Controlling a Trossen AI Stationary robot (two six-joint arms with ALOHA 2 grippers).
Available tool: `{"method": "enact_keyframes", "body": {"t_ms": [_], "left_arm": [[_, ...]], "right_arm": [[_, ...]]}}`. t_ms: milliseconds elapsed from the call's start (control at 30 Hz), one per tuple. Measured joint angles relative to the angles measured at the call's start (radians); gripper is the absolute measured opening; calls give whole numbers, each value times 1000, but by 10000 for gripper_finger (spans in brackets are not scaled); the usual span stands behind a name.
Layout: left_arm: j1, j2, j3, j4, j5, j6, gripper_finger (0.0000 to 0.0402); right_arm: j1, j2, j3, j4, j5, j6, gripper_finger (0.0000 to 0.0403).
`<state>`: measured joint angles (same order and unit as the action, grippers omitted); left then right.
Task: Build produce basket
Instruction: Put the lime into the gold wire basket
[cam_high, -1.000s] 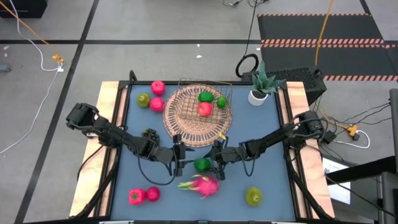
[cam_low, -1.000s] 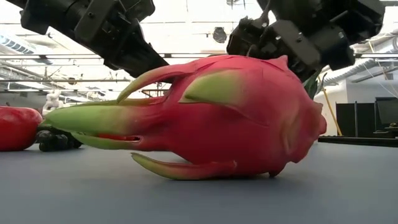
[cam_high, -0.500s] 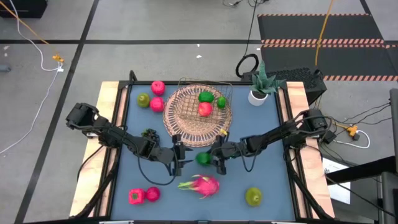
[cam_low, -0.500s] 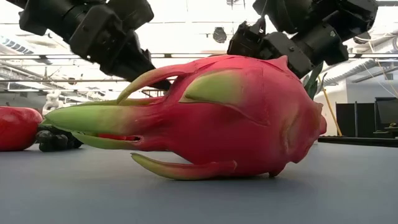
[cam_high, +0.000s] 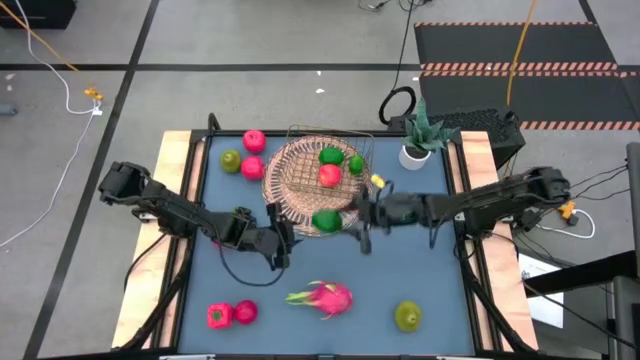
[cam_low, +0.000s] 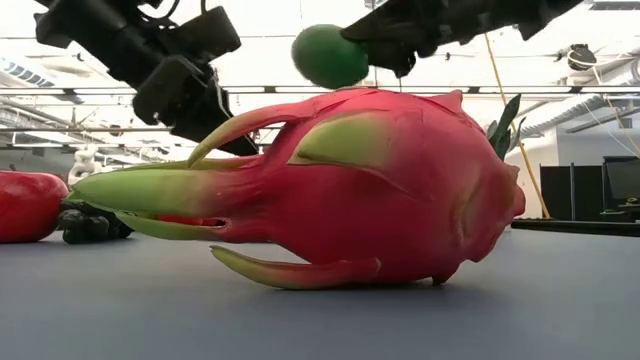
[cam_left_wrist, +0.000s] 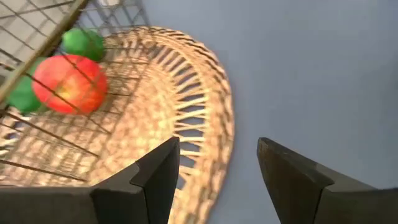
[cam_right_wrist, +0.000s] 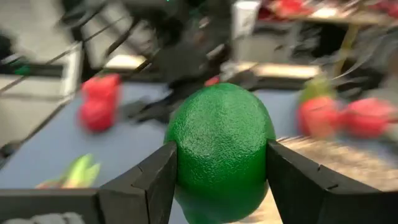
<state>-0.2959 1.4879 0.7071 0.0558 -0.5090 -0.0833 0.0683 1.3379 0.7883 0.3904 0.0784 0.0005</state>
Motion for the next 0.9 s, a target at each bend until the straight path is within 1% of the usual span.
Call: {"method": "enact_keyframes", "body": {"t_ms": [67,167,233,367,467,600,800,900], "left_arm": [[25,1,0,-1,-1,15,218],[60,1,0,-2,-1,26,218],[80,1,0,-2,-1,36,218],[121,1,0,-10,-1,83,218],[147,2,0,-48,-1,75,218],[162,3,0,-113,-2,44,218],[171,3,0,-116,-2,16,218],[171,3,0,-104,-2,18,218]], "right_arm": [[-69,-31,16,-18,-9,-35,205],[-185,-30,99,-140,-49,-73,205],[-258,2,176,-223,-42,-96,205],[-391,84,325,-416,33,-135,205],[-478,152,394,-550,51,-130,205],[-538,218,407,-679,-4,-103,205],[-546,255,383,-721,-47,-68,207],[-545,264,383,-729,-54,-93,217]]}}
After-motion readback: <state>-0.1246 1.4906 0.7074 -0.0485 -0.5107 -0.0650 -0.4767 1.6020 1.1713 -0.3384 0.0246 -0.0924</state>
